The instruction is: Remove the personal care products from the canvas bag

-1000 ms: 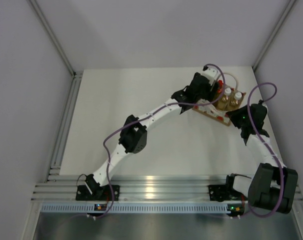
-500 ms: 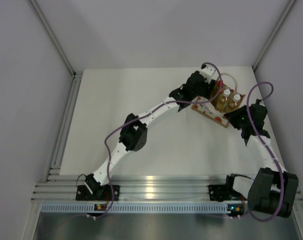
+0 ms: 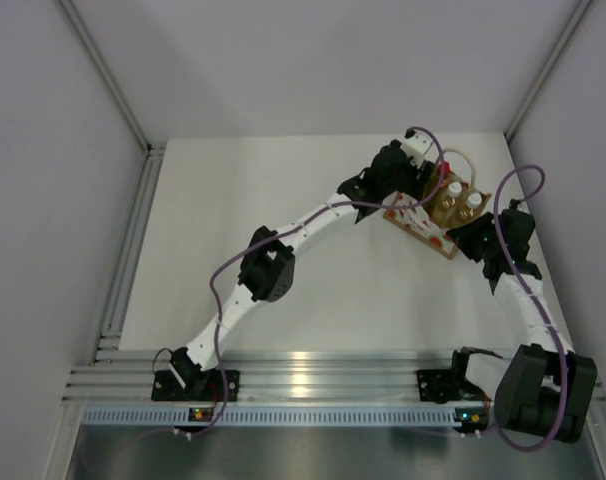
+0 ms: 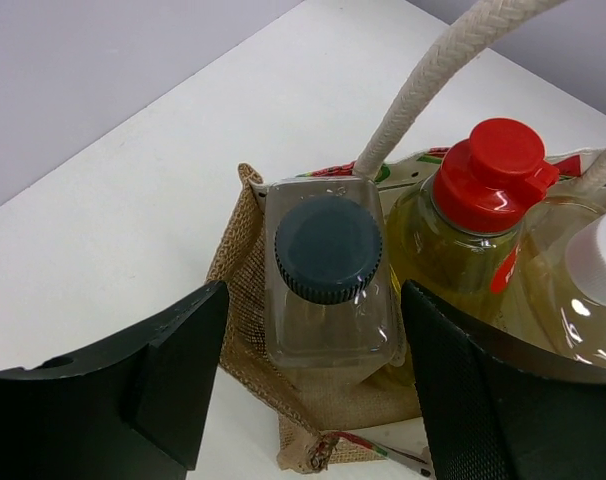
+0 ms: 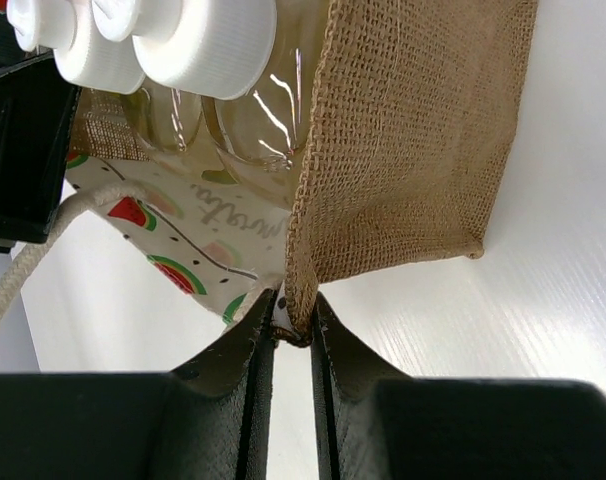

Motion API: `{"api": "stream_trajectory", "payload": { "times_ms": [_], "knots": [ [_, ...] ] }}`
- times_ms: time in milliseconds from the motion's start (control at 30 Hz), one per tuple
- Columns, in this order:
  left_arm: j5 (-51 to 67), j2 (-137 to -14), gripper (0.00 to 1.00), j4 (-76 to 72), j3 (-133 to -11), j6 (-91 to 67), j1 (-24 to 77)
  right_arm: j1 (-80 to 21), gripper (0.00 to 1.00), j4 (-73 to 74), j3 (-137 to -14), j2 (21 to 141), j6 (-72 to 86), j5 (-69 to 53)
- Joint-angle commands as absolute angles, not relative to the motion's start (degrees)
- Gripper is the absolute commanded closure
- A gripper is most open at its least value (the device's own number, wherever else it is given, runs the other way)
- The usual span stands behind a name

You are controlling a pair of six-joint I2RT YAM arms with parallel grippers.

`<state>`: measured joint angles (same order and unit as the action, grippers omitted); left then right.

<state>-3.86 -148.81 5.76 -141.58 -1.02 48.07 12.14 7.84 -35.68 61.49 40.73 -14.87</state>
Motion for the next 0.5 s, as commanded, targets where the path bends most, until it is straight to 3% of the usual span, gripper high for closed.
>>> {"api": "stream_trajectory", "payload": {
  "times_ms": [0,333,467],
  "knots": [
    [-4.75,-152.93,0.24,7.91,-139.92,2.02,47.02,11.34,1.00,7.21,-40.16,57.48,38.59,-19.69],
    [-2.90,-155.30,0.34,7.74,-141.68,2.99,47.72,11.34,1.00,8.26,-41.04,58.18,36.21,-20.21],
    [-4.30,-155.39,0.60,7.73,-142.21,3.69,48.34,11.34,1.00,8.35,-41.13,58.88,35.68,-20.48]
  ]
}}
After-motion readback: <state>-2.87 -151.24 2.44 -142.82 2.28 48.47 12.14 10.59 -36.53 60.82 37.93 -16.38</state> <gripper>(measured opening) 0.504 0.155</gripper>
